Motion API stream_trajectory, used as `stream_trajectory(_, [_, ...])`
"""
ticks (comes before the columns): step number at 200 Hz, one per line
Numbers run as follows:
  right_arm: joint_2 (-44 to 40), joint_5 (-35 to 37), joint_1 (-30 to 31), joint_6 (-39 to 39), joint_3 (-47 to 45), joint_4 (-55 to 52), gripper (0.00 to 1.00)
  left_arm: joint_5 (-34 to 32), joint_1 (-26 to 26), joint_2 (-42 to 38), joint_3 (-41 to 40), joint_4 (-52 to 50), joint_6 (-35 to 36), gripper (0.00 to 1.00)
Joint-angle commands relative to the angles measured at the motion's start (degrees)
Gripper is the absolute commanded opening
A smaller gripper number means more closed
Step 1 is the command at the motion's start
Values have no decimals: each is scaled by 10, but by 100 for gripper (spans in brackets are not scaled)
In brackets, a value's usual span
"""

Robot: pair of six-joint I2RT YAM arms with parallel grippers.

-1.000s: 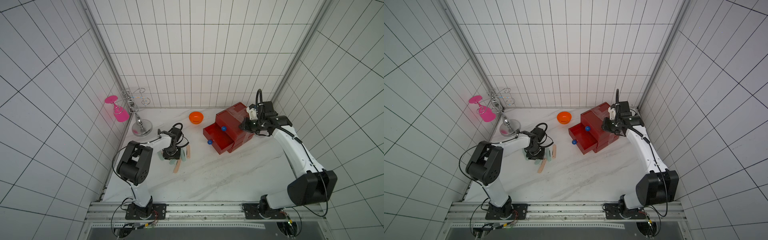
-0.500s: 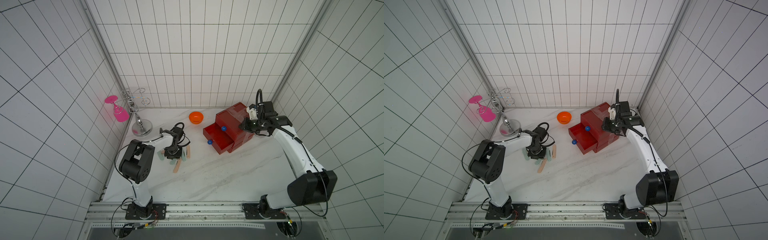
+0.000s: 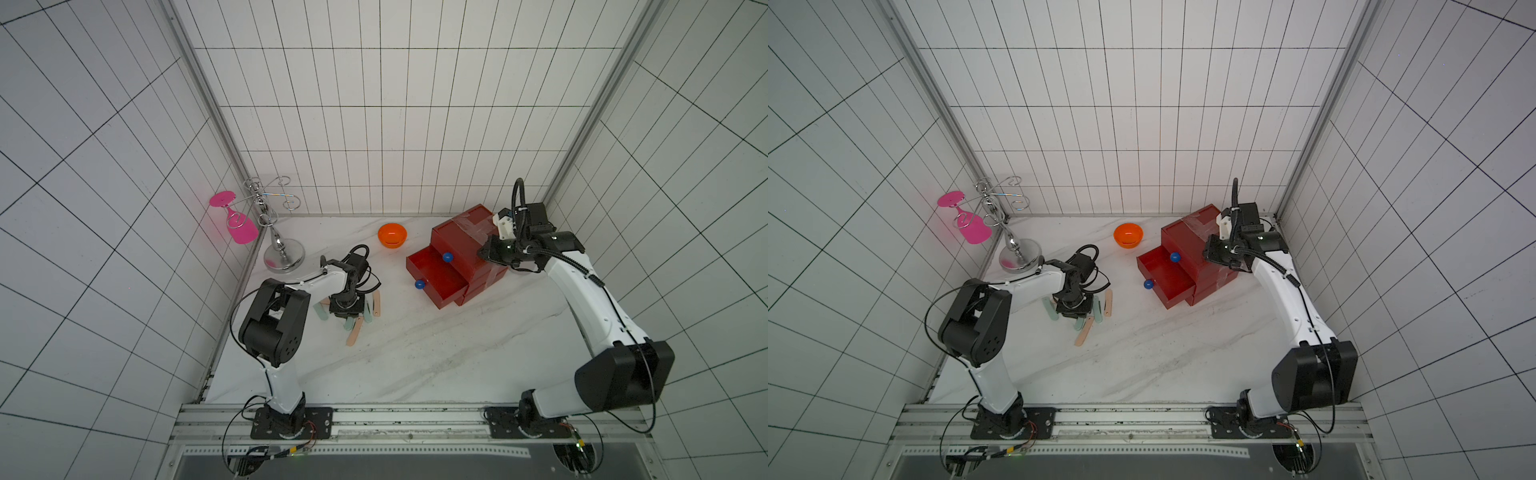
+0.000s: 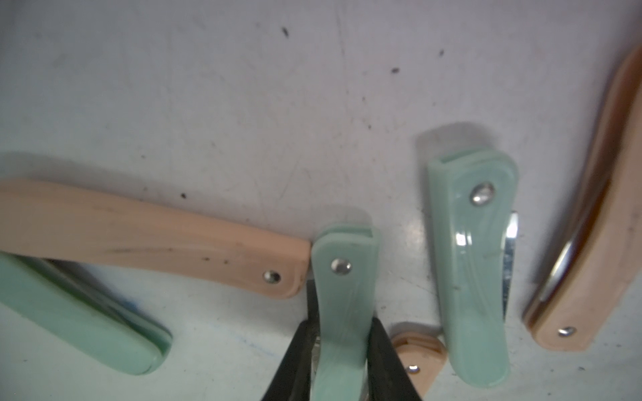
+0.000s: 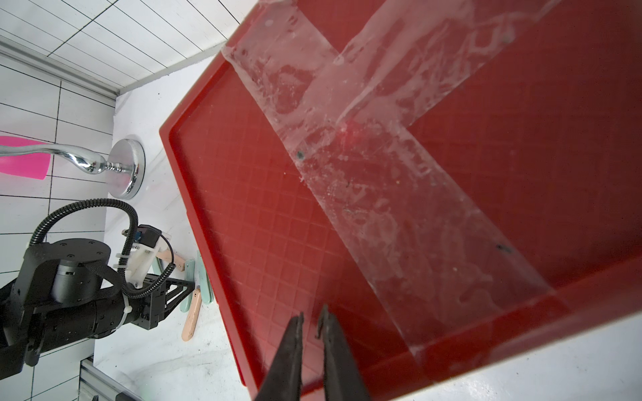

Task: Place the fruit knives into the drawer by color
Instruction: Pick up the fruit knife from the center of the board.

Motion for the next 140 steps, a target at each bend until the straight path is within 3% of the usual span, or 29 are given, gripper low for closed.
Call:
stream_trajectory(1, [37, 20, -3, 3, -49, -115, 15, 9, -5, 9, -28, 25, -9, 25])
stream_trajectory(140, [42, 12, -3, 5, -42, -115, 15, 12, -5, -61, -42, 15, -23, 19])
